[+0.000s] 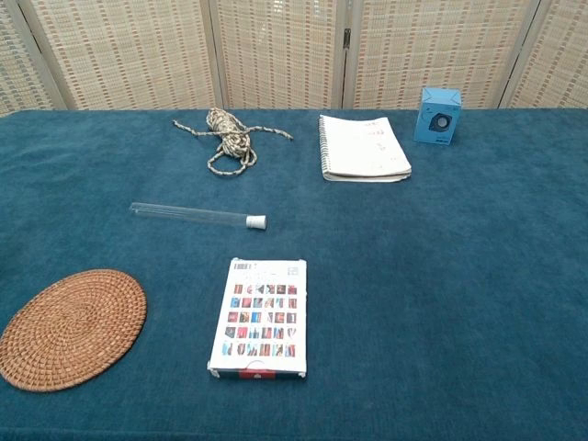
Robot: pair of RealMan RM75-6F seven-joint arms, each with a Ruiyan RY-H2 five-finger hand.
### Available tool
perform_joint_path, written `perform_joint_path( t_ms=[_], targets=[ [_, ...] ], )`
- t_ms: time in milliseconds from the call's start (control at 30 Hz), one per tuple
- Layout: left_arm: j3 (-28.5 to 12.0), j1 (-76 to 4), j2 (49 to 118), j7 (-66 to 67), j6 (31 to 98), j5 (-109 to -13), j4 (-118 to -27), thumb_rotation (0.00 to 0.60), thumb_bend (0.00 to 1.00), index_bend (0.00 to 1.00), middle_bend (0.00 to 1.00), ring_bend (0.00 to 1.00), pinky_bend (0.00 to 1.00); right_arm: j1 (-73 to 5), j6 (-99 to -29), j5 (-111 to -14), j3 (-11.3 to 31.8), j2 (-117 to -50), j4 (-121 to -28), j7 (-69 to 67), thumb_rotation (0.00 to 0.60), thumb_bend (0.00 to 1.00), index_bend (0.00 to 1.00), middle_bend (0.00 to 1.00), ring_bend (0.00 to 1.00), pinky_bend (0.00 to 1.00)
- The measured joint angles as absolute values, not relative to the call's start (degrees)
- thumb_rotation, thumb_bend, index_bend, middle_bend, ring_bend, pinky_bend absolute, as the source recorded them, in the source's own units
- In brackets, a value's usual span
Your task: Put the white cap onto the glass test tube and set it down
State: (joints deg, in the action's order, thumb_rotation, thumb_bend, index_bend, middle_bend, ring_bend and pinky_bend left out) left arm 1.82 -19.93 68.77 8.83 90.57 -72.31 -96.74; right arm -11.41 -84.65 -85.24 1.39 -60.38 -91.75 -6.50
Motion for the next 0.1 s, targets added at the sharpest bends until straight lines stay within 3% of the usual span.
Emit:
perform_joint_path(
  t_ms=[100],
  targets=[
    [2.4, -17.8, 68.8, 8.2, 91.5, -73.8, -96.7, 0.6, 0.39, 0.3, 0.44, 0.38, 0.44, -10.3, -85.2, -85.5, 1.1, -60.7, -91.9, -6.4, 0.6, 0.4, 0.39, 0.37, 0.2, 0.32]
  ],
)
